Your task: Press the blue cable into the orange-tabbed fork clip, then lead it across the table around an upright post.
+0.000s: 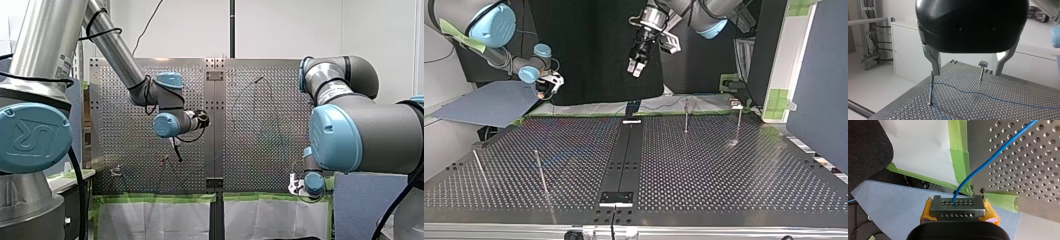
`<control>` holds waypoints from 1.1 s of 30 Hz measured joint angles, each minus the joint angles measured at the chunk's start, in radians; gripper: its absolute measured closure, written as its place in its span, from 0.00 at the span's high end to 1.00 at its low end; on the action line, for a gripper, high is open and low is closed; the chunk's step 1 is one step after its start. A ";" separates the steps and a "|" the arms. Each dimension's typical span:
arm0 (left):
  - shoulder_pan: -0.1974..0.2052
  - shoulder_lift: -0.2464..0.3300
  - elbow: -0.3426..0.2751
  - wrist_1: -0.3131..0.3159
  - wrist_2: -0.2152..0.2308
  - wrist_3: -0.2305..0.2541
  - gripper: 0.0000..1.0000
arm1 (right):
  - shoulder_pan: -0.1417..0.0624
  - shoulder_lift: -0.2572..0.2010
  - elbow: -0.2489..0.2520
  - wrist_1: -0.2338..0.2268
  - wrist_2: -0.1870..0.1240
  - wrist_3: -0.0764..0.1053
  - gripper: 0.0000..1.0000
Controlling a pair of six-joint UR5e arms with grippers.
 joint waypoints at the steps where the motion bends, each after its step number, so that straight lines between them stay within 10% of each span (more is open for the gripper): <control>1: 0.000 0.000 -0.012 0.013 0.000 0.000 1.00 | 0.000 0.000 0.000 0.000 0.000 0.000 0.00; 16: 0.002 -0.001 -0.162 0.151 0.018 -0.064 1.00 | 0.003 0.000 0.000 0.001 -0.001 -0.005 0.00; 33: 0.022 -0.006 -0.290 0.027 0.010 -0.072 1.00 | 0.009 0.000 -0.003 0.004 -0.002 -0.012 0.00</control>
